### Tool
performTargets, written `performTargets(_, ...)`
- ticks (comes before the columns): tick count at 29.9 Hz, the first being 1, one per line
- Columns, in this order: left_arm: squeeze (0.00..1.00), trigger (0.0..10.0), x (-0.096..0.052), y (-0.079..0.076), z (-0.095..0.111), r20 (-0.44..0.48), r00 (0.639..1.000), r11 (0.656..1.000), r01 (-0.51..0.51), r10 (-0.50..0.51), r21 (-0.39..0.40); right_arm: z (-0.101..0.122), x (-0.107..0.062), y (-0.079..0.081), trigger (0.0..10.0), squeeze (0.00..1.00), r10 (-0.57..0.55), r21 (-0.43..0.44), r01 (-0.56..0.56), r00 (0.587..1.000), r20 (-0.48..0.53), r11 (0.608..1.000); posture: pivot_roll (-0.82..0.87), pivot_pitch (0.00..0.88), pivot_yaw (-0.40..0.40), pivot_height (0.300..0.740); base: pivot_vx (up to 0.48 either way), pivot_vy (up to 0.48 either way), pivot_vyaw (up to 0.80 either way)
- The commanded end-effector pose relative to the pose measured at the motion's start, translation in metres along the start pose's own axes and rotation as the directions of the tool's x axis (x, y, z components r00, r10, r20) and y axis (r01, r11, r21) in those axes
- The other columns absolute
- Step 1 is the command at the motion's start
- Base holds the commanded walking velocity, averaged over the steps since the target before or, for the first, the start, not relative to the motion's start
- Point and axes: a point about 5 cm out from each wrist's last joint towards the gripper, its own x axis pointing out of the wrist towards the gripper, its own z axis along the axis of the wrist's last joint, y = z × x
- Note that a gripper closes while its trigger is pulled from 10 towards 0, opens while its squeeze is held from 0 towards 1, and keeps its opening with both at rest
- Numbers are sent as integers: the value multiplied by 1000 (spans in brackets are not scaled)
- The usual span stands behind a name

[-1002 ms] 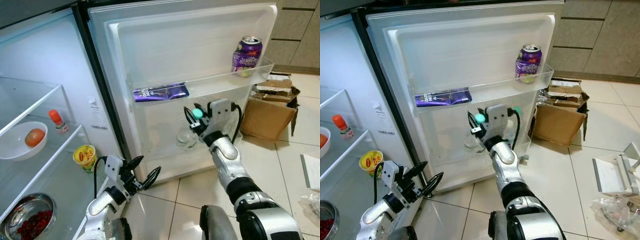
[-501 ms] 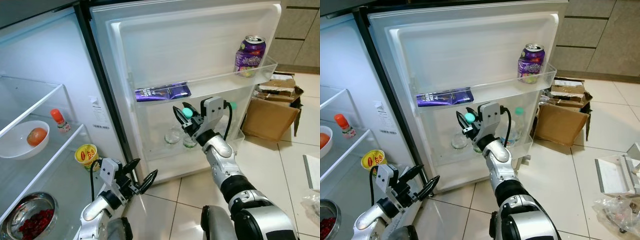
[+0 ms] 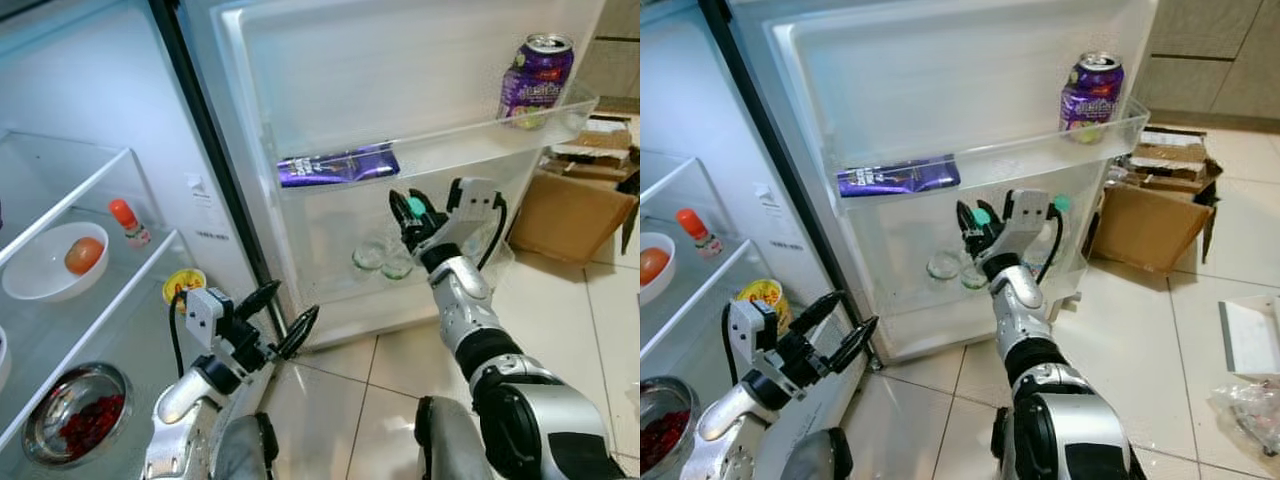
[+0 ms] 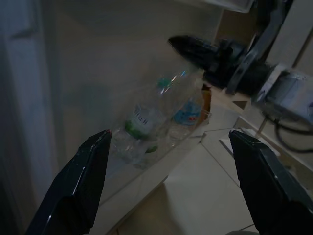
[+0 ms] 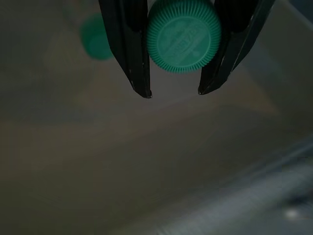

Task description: Restocking fridge

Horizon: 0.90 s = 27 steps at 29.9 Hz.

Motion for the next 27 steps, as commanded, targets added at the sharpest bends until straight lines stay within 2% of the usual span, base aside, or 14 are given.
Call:
performTargets(1, 0, 10000, -2, -1, 7, -18, 1000, 1000, 14, -14, 11, -6, 2, 8, 10000, 0, 9, 46, -9, 1000, -18, 999, 150, 224, 63, 500, 0, 0, 0)
performTargets(4, 0, 10000, -1, -3, 9, -22, 1000, 1000, 17, -17, 4, -13, 1, 14, 10000, 0, 34, 48, -31, 998, -45, 998, 150, 226, 64, 500, 0, 0, 0)
performTargets(6, 0, 10000, 1, -7, 12, -25, 999, 1000, 25, -25, -2, -25, -2, 26, 10000, 0, 85, -10, -86, 991, -104, 996, 150, 234, 67, 500, 0, 0, 0)
performTargets(9, 0, 10000, 3, -9, 14, -23, 999, 1000, 29, -29, -5, -30, -3, 31, 10000, 0, 97, -44, -104, 986, -133, 994, 149, 239, 66, 500, 0, 0, 0)
performTargets(10, 0, 10000, 5, -11, 16, -21, 999, 999, 33, -33, -9, -34, -4, 34, 10000, 0, 102, -117, -123, 980, -169, 985, 148, 238, 66, 500, 0, 0, 0)
performTargets(12, 0, 10000, 6, -13, 17, -20, 999, 999, 36, -36, -13, -36, -4, 37, 10000, 0, 106, -197, -145, 975, -197, 970, 148, 238, 66, 500, 0, 0, 0)
performTargets(16, 0, 10000, 6, -14, 17, -22, 999, 999, 36, -37, -16, -37, -4, 37, 10000, 0, 107, -222, -153, 973, -206, 963, 148, 238, 66, 500, 0, 0, 0)
performTargets(20, 0, 10000, 8, -17, 18, -26, 999, 999, 40, -41, -26, -36, -2, 37, 10000, 0, 98, -393, -192, 964, -247, 899, 139, 232, 59, 500, 0, 0, 0)
performTargets(24, 0, 10000, 10, -18, 17, -27, 999, 999, 43, -44, -32, -44, -7, 31, 10000, 0, 47, -430, -181, 952, -304, 885, 135, 225, 56, 500, 0, 0, 0)
performTargets(27, 0, 10000, 11, -19, 16, -27, 999, 998, 44, -45, -34, -49, -11, 27, 10000, 0, 26, -410, -164, 946, -322, 897, 137, 220, 52, 500, 0, 0, 0)
